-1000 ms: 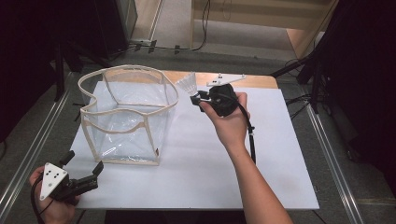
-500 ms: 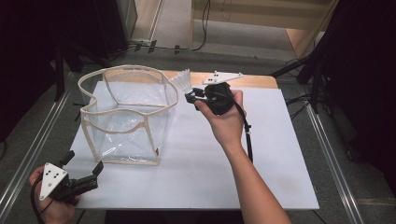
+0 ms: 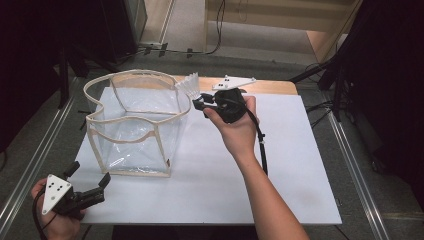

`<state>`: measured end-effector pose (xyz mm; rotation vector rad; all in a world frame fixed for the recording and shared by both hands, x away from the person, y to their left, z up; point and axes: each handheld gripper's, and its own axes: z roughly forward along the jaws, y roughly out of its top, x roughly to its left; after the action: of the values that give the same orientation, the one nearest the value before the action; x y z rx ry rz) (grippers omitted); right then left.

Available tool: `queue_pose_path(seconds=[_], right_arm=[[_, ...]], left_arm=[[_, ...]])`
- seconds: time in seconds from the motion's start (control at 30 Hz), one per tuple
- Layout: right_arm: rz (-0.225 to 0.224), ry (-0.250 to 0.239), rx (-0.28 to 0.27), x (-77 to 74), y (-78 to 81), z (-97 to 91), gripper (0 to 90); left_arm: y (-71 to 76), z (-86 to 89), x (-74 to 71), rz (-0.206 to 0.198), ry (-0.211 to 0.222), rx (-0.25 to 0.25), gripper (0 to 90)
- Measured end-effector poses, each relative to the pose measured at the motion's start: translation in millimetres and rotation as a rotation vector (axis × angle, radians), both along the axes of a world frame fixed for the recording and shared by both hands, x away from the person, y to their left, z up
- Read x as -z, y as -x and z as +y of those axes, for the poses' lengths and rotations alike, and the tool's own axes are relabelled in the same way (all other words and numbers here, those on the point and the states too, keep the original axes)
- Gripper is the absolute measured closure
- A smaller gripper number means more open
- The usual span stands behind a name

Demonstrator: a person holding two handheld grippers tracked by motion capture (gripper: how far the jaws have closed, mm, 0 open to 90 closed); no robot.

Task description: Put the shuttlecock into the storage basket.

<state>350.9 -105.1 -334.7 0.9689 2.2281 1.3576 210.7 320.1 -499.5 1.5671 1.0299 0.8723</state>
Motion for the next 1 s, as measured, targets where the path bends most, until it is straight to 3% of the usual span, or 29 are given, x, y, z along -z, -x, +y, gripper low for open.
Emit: queue_pose_path(seconds=[1.0], right_arm=[[0.008,-0.053,-0.074,1.8,-1.7,28.0,62.3]], left_arm=[[0.1,1.2,-0.3,0.002,0.003,0.003,0.0]])
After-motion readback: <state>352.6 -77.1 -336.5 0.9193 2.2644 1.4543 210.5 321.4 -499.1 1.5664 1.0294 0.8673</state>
